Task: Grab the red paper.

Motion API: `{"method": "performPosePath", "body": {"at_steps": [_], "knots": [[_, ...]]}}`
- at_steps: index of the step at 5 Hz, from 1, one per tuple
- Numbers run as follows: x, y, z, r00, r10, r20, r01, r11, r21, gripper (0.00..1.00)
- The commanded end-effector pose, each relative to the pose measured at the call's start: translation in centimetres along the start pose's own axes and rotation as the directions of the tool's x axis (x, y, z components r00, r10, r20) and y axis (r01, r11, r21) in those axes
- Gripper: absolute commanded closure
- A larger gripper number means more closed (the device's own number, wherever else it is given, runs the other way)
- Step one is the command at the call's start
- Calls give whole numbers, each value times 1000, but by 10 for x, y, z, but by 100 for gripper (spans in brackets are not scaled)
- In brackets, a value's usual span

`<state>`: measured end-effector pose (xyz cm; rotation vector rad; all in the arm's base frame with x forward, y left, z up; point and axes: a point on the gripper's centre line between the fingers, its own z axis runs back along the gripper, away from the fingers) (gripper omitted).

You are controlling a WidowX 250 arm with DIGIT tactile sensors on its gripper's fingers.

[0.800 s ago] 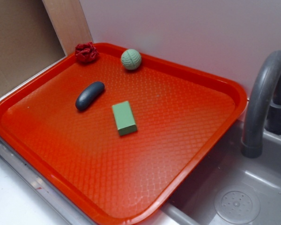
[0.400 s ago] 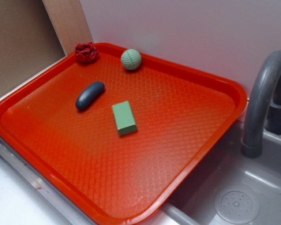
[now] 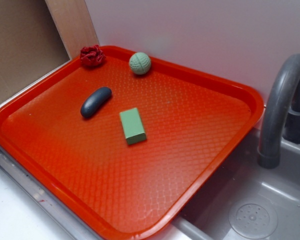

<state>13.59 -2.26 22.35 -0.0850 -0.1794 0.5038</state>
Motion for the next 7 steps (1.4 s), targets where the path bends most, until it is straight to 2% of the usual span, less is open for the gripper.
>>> {"method": "performPosePath", "body": {"at_steps": [1, 2, 3, 4, 5, 6, 7], "knots": [[35, -18, -47, 889, 450, 84, -451, 893, -11, 0], [59, -22, -73, 795, 587, 156, -583, 809, -74, 0], [84, -28, -94, 725, 661, 195, -634, 751, -184, 0], [100, -41, -114, 719, 658, 224, -609, 752, -253, 0], [110, -50, -135, 731, 649, 211, -577, 753, -317, 0], [123, -54, -152, 714, 672, 198, -596, 731, -331, 0], [137, -58, -168, 696, 686, 209, -615, 721, -318, 0]]}}
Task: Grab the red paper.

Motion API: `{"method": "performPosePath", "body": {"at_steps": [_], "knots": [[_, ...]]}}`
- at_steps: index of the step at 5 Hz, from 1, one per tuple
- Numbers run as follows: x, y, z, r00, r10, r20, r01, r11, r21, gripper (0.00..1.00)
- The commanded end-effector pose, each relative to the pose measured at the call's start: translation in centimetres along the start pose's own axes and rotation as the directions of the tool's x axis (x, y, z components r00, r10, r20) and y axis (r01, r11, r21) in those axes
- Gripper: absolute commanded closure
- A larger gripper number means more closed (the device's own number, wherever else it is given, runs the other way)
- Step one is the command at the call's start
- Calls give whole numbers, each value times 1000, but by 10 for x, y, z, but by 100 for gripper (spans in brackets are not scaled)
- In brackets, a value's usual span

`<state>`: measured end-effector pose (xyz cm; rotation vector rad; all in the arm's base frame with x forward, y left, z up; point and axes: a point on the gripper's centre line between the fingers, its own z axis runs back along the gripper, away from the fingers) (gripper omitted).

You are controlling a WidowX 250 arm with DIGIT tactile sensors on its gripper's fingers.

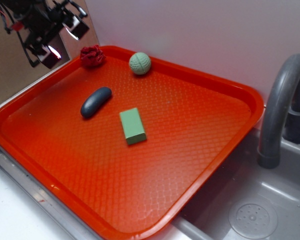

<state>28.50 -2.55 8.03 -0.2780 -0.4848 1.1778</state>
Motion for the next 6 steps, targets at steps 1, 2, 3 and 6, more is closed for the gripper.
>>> {"method": "performPosePath", "body": {"at_steps": [1, 2, 3, 6], "knots": [[28, -24, -27, 997, 69, 45, -68, 997, -30, 0], [35, -29, -40, 996, 68, 57, -66, 997, -34, 0], [40, -29, -48, 995, 82, 64, -81, 996, -24, 0], [30, -28, -54, 997, 44, 67, -44, 999, 0, 100]]}}
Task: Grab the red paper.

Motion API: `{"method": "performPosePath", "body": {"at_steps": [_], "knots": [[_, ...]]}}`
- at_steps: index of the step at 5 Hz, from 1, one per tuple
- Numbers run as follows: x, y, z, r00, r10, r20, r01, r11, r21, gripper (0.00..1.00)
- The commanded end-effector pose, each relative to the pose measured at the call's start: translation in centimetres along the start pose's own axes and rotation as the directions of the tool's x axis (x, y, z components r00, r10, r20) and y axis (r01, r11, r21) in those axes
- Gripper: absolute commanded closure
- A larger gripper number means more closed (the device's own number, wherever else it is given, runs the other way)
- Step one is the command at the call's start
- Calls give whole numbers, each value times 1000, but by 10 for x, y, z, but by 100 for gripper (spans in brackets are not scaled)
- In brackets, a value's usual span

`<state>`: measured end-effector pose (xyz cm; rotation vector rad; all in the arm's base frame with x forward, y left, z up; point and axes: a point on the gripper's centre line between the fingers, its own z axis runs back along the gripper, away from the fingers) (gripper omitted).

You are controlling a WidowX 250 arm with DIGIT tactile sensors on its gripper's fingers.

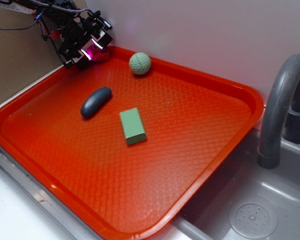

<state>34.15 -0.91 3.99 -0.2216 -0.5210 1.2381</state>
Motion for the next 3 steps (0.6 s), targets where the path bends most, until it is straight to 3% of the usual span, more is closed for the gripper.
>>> {"method": "performPosePath", "body": {"at_steps": [1, 3], "knots": [[0, -3, 24, 993, -64, -101, 66, 998, 15, 100], [-30, 9, 104, 936, -329, -123, 340, 936, 89, 100]]}}
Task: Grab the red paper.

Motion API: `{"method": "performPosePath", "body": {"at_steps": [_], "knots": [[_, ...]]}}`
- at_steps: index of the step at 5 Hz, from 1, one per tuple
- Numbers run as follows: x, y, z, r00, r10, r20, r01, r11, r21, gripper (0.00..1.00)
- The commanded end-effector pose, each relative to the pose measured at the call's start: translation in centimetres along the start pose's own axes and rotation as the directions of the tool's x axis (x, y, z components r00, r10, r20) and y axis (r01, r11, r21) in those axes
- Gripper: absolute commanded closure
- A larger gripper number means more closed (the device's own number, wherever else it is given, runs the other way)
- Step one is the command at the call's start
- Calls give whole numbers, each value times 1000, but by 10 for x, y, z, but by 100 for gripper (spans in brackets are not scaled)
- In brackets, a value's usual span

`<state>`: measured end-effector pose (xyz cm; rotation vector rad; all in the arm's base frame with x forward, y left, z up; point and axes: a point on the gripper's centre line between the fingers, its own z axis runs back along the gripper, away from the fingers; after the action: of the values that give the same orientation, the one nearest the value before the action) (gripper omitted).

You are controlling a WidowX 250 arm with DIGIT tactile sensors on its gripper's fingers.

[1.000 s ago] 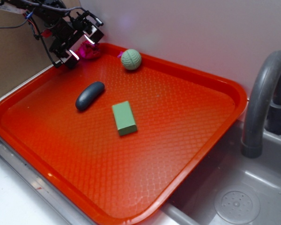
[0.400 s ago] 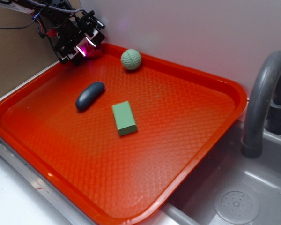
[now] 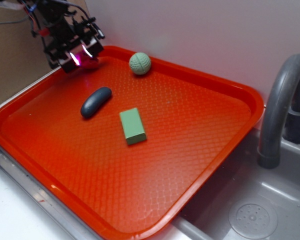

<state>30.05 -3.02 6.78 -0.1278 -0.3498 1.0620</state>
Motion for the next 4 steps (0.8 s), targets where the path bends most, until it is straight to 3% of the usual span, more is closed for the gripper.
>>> {"method": "performPosePath", "body": {"at_steps": [1, 2, 3, 4], "knots": [[-34, 13, 95, 944, -326, -47, 325, 945, -23, 100], [-61, 22, 138, 850, -519, -90, 508, 852, -125, 100], [-76, 29, 176, 788, -605, -111, 577, 790, -208, 100], [-76, 31, 196, 746, -658, -101, 622, 743, -248, 100]]}}
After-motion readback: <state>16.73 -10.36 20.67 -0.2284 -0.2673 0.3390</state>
